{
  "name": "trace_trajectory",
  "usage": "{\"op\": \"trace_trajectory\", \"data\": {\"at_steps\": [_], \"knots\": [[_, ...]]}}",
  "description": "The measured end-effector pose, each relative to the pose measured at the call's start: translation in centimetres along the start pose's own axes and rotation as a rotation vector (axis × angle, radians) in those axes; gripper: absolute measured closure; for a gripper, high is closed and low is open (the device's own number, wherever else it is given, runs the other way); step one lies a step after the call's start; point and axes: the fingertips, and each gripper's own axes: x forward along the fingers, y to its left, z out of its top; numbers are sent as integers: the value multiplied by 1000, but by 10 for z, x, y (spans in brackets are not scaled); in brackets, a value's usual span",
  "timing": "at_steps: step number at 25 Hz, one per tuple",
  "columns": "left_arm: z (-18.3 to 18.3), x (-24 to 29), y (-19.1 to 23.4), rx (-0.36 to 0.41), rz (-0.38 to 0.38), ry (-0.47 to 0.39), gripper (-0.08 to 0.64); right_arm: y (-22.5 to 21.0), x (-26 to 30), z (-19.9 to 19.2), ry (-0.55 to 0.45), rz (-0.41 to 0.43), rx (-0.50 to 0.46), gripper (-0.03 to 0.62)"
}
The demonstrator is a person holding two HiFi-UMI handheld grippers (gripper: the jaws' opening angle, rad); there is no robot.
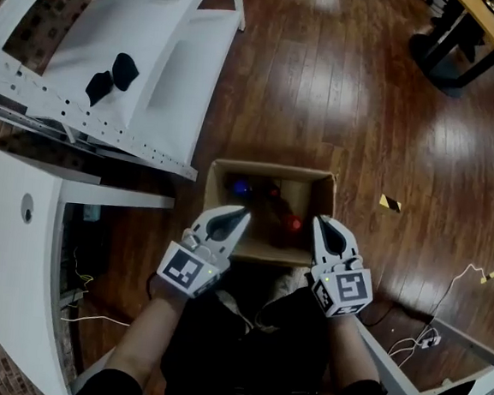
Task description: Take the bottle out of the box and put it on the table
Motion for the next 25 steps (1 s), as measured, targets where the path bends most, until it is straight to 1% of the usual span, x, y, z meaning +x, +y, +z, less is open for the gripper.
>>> {"op": "trace_trajectory", "data": {"at_steps": [4,7,9,11,12,15,19,22,25], "knots": [[-72,26,15,79,-24,-86,546,-30,53,-41,-112,-10,-80,588],[-122,32,6,117,-58,-94,546,-35,65,-77,-130,-9,-132,588],[-144,39,1,110,-76,-92,546,-40,69,-90,-139,-17,-169,588],[-158,50,-3,106,-99,-91,546,-46,71,-94,-146,-28,-202,588],[-164,55,-7,112,-116,-87,546,-48,70,-96,-146,-31,-203,588],[-187,71,-22,137,-179,-52,546,-53,63,-95,-147,-49,-167,588],[-220,92,-45,161,-269,26,546,-61,52,-96,-164,-76,-122,588],[-238,105,-57,148,-324,90,546,-69,44,-102,-180,-88,-64,588],[-256,114,-59,143,-351,127,546,-80,33,-106,-202,-114,-16,588]]}}
